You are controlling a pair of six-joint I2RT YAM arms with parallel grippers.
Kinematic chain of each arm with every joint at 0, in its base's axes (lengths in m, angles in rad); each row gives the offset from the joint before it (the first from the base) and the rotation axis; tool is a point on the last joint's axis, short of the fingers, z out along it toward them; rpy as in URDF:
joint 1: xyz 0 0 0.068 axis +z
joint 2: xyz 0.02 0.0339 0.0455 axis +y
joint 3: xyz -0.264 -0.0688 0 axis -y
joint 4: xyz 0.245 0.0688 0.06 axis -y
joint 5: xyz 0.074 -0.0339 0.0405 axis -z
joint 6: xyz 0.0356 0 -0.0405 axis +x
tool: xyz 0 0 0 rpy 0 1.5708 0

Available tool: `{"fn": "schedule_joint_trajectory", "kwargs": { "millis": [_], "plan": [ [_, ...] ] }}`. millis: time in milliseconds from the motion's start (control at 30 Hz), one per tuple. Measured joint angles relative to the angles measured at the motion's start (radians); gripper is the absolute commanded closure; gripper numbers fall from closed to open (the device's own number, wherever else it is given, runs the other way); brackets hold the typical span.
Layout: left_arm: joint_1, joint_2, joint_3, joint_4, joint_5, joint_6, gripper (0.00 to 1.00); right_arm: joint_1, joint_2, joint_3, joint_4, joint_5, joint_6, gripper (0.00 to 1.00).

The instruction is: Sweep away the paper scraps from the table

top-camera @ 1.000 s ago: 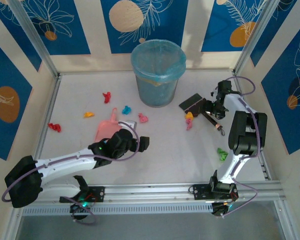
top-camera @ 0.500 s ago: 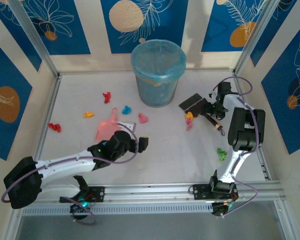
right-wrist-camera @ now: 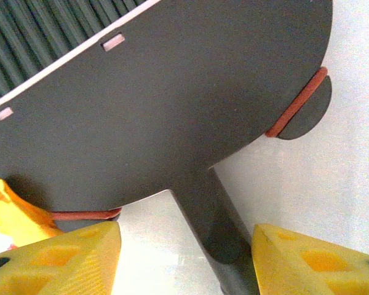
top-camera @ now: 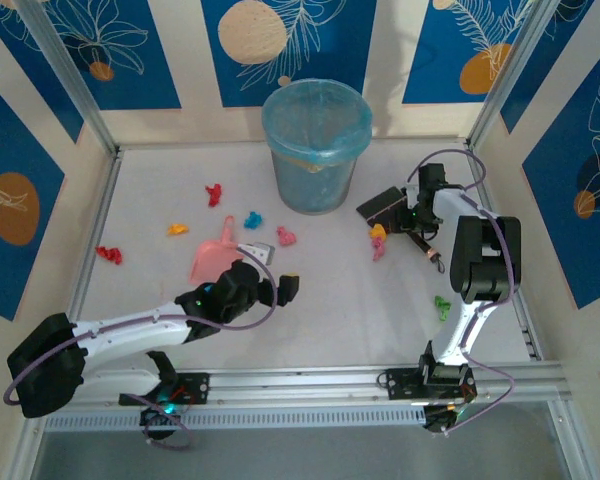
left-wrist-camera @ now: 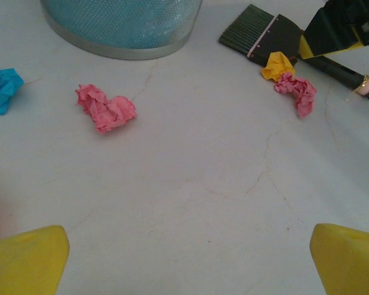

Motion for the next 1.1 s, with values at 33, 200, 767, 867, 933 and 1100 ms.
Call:
{"fn": "schedule_joint_trajectory", "kwargs": {
  "millis": [33,200,767,867,933,1100],
  "plan": [
    [0.0,0.0,0.0,0.003,0.003,0.0,0.0,-0.001,0.0,-0.008,0.007,0.003,-0.001,0.41],
    [0.0,0.0,0.0,0.006,0.018,0.0,0.0,-0.016,-0.009,-0.062,0.042,0.005,0.003,0.39],
    [0.0,-0.014,0.0,0.006,0.026,-0.003,0.0,0.053,-0.067,-0.143,0.036,0.146,0.132,0.41],
    [0.0,-0.014,-0.001,0.006,0.026,-0.003,0.0,0.064,-0.053,-0.142,0.037,0.158,0.146,0.42],
    [0.0,-0.014,-0.002,0.006,0.027,-0.003,0.0,0.071,-0.053,-0.142,0.039,0.162,0.153,0.44],
    [0.0,-0.014,-0.003,0.006,0.03,-0.003,0.0,0.097,-0.054,-0.148,0.05,0.174,0.169,0.55]
  ]
}}
